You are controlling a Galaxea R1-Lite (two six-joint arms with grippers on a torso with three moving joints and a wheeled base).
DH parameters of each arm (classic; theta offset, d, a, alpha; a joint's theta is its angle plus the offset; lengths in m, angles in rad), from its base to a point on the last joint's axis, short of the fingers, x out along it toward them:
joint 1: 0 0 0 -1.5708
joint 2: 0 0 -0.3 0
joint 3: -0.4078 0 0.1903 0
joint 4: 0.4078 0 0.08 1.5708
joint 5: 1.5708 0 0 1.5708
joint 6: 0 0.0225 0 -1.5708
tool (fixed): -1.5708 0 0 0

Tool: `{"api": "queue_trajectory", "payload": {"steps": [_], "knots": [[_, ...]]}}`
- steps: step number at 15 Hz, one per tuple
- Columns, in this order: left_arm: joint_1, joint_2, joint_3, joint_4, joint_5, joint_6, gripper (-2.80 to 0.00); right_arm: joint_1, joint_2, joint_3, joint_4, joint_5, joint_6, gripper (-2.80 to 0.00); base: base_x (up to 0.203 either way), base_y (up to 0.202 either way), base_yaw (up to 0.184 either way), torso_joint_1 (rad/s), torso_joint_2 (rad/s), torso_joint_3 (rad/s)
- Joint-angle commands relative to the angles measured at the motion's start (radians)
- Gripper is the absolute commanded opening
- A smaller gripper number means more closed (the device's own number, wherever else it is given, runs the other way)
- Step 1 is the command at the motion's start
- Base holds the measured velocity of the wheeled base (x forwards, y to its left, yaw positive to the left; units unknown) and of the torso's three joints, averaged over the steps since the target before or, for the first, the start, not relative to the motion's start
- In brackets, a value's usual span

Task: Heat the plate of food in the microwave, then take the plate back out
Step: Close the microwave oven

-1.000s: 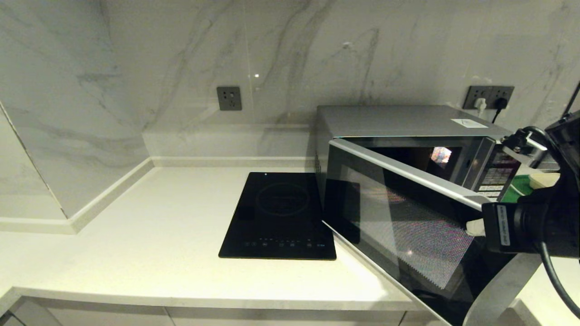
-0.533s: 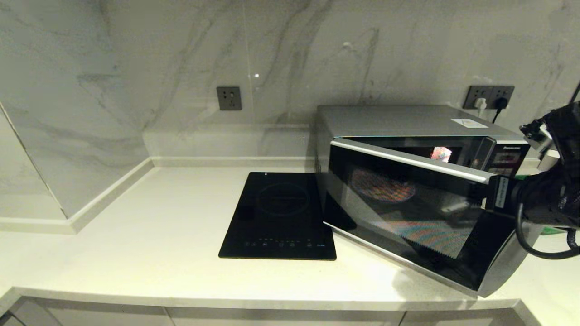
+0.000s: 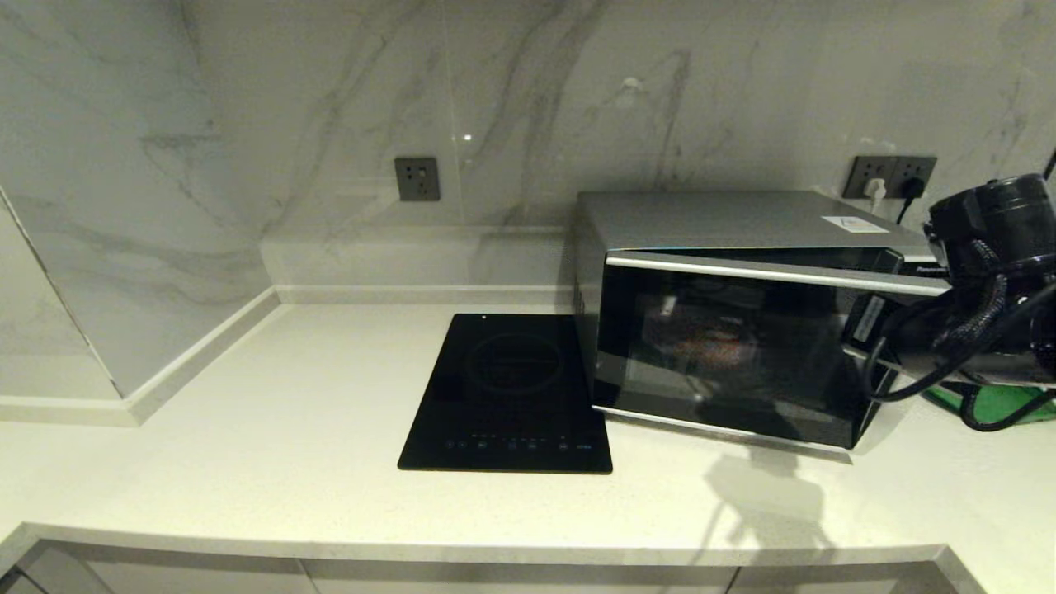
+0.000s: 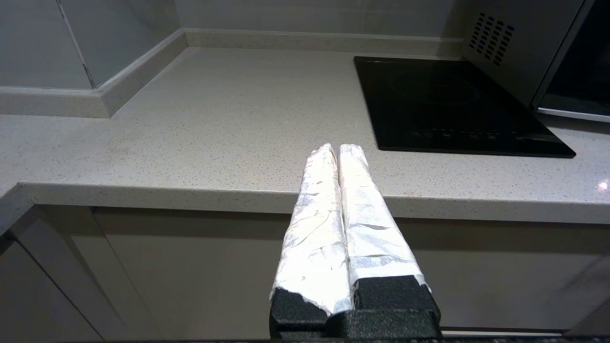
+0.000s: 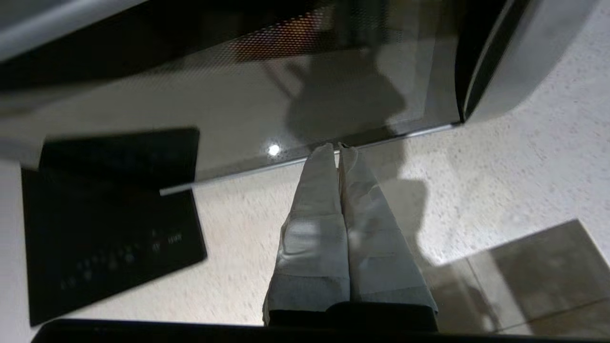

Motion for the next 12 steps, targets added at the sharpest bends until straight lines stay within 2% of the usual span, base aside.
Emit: {"api": "queue_trajectory", "payload": {"steps": [1,5,12], "knots": [[0.000,0.000,0.000,0.000,0.000,-0.001,-2.80,-0.038,0.079,-0.030,-0.026,-0.002,0.029,-2.80,0.000,0.000,0.000,0.000,0.00,0.000],[0.000,0.000,0.000,0.000,0.000,-0.001,-2.80,-0.121,0.165,-0.117,-0.033,0.002,0.081,-2.80,0.000,0.000,0.000,0.000,0.00,0.000],[0.000,0.000,0.000,0.000,0.001,-0.001,-2.80,-0.150,0.224,-0.162,-0.182,0.014,0.103,-2.80,0.000,0.000,0.000,0.000,0.00,0.000]]}}
